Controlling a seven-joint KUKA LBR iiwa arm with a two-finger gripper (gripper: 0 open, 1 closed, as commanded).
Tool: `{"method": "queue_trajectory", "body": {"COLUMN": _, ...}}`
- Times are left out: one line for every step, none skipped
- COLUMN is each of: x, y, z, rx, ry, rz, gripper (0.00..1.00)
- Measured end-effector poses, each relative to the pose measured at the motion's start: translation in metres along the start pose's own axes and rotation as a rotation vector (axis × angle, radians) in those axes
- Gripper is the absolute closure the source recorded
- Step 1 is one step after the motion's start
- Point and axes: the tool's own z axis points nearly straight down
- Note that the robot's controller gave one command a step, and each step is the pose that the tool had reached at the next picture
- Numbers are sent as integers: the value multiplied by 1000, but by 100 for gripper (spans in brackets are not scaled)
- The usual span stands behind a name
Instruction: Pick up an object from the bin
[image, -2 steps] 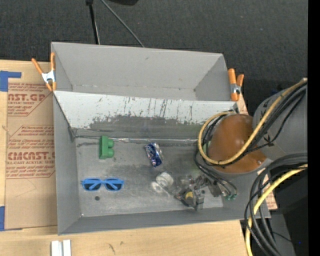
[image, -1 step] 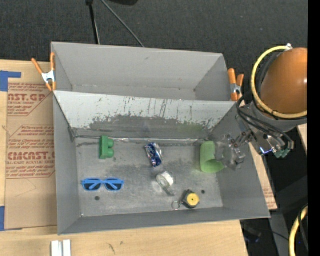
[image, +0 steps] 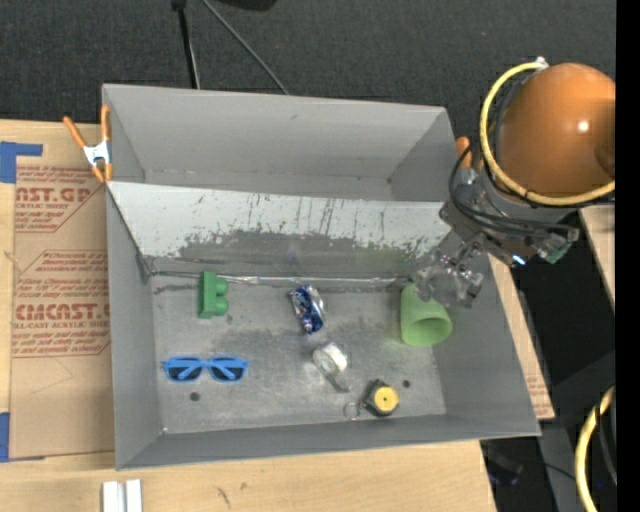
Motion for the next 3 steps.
{"method": "queue_trajectory", "body": {"x": -4, "y": 4, "z": 68, "rx": -8, "ry": 3, "rz": -416, "gripper": 100}}
{"method": "queue_trajectory", "body": {"x": 21, "y": 42, "z": 114, "rx": -9, "ry": 2, "rz": -768, "gripper": 100}}
{"method": "queue_trajectory", "body": {"x": 71, "y": -1, "z": 60, "rx": -4, "ry": 2, "rz": -1252, "gripper": 100}}
